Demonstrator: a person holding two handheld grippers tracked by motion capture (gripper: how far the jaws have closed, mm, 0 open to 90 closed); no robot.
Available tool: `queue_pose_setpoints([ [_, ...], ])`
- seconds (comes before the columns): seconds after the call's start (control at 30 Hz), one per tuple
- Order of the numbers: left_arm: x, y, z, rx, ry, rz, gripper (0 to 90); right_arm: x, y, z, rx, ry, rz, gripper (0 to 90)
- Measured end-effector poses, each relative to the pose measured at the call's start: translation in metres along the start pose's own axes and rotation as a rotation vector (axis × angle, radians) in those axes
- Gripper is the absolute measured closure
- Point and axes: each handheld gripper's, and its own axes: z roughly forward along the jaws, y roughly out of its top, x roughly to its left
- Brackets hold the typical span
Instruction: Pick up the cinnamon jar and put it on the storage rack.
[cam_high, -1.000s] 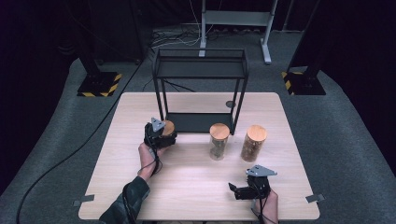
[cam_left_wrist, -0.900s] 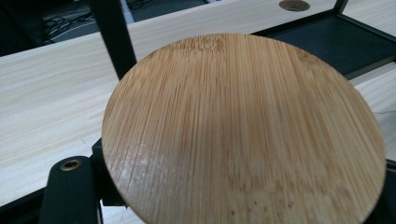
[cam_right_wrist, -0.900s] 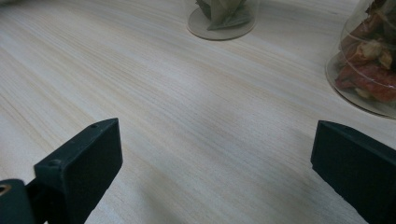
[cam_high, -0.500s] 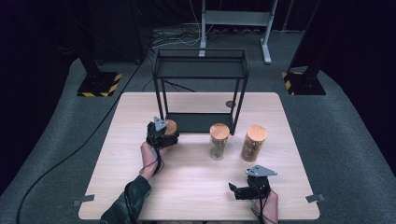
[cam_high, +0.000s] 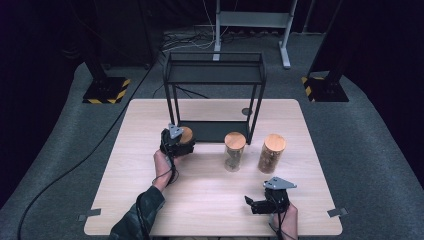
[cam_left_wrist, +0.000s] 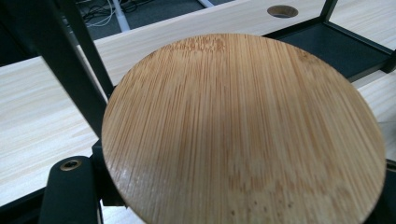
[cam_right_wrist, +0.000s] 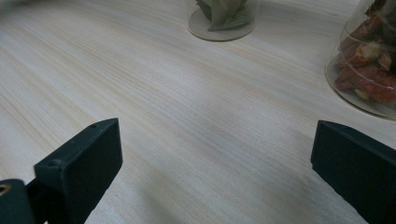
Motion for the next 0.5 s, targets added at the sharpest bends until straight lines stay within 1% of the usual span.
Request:
queue_pose_setpoints([
  [0.43,-0.0042,0.0061,0.0034,-0.001,-0.006,0.011,25.5,0.0001,0.0000,0.0001,0.000,0.000,-0.001,1.6],
  [0.5,-0.0043,0.0069,0.0040,-0.002,-0.010,0.007,25.5,0.0001,0.0000,0.0001,0.001,0.001,-0.001,1.6],
])
